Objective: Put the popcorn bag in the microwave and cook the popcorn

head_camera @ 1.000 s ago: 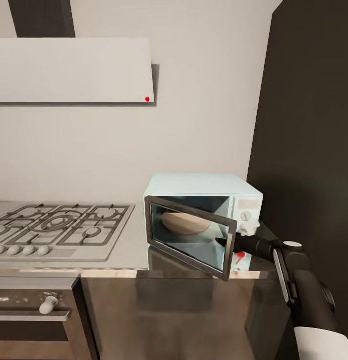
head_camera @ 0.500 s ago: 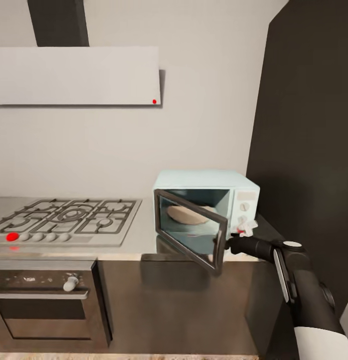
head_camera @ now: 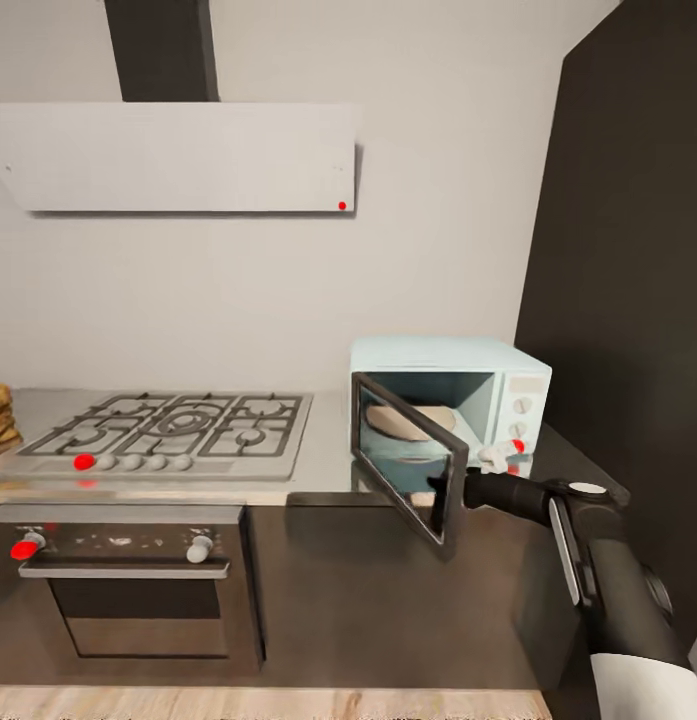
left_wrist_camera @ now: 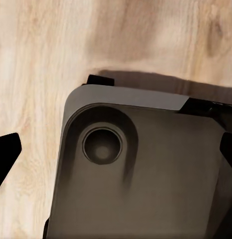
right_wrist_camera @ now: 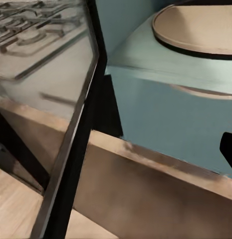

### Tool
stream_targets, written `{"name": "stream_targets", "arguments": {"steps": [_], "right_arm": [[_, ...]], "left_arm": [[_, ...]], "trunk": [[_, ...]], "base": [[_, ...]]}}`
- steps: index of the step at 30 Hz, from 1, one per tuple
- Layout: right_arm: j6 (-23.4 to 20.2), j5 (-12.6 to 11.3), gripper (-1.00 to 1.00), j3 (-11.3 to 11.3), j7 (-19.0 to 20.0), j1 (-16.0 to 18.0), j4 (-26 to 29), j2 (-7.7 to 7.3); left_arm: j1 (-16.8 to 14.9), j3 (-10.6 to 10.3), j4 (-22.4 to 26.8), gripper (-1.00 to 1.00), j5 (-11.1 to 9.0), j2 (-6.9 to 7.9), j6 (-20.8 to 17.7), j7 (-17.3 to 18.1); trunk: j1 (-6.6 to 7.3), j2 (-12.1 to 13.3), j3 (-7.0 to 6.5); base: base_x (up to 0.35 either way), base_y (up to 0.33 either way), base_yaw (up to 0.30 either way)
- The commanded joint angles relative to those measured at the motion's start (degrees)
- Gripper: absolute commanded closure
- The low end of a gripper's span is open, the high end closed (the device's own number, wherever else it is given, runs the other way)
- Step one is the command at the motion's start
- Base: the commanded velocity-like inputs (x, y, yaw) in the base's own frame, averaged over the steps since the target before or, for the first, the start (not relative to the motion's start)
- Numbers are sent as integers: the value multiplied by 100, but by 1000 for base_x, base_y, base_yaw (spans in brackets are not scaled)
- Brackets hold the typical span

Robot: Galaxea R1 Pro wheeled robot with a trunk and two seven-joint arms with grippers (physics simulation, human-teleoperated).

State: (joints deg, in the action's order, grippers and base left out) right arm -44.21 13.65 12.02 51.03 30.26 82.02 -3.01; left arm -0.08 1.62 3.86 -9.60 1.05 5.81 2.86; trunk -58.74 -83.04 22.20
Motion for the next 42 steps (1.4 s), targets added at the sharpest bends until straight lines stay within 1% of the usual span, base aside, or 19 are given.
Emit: {"name": "stream_targets", "arguments": {"steps": [1, 31, 32, 33, 34, 35, 36, 38, 40, 41, 42], "right_arm": [[-28, 50, -100, 12, 63, 6, 7, 0], [-26, 34, -100, 35, 28, 6, 22, -7], [-1, 39, -100, 303, -3, 6, -15, -25], [16, 43, -100, 664, -39, 6, -24, -94], [23, 53, -100, 918, -77, 6, -25, -134], [31, 80, -100, 1395, -171, 6, -27, -222], [33, 85, -100, 1531, -200, 6, -27, -271], [35, 91, -100, 1719, -273, 6, -28, -349], [35, 98, -100, 1758, -360, 6, -31, -365], [35, 204, -100, 1779, -589, 6, -35, -369], [35, 286, -100, 1781, -655, 6, -42, -367]], "left_arm": [[-1, 13, 0, -100, -43, 1, 8, 30], [-1, 13, -2, -100, -42, 1, 8, 30], [-1, 13, -6, -100, -42, 1, 8, 30], [-1, 13, -3, -100, -42, 1, 8, 30], [-1, 13, -5, -100, -42, 1, 8, 30], [-1, 13, -6, -100, -42, 1, 8, 30], [-1, 13, -4, -100, -42, 1, 8, 30], [-1, 13, -6, -100, -42, 1, 8, 30], [-1, 13, -7, -100, -42, 1, 8, 30], [-1, 13, -8, -100, -42, 1, 8, 30], [-1, 13, -8, -100, -42, 1, 8, 30]], "trunk": [[1, -4, 6], [1, -4, 6], [1, -4, 6], [1, -4, 6], [1, -4, 6], [1, -4, 6], [1, -4, 6], [1, -4, 6], [1, -4, 6], [1, -4, 6], [1, -4, 6]], "base": [[-110, 282, 0], [-110, 247, 0], [-36, 57, 0], [-19, 29, 0], [-12, 19, 0], [-4, 6, 0], [-2, 4, 0], [-1, 2, 0], [0, 0, 0], [0, 0, 0], [0, 0, 0]]}}
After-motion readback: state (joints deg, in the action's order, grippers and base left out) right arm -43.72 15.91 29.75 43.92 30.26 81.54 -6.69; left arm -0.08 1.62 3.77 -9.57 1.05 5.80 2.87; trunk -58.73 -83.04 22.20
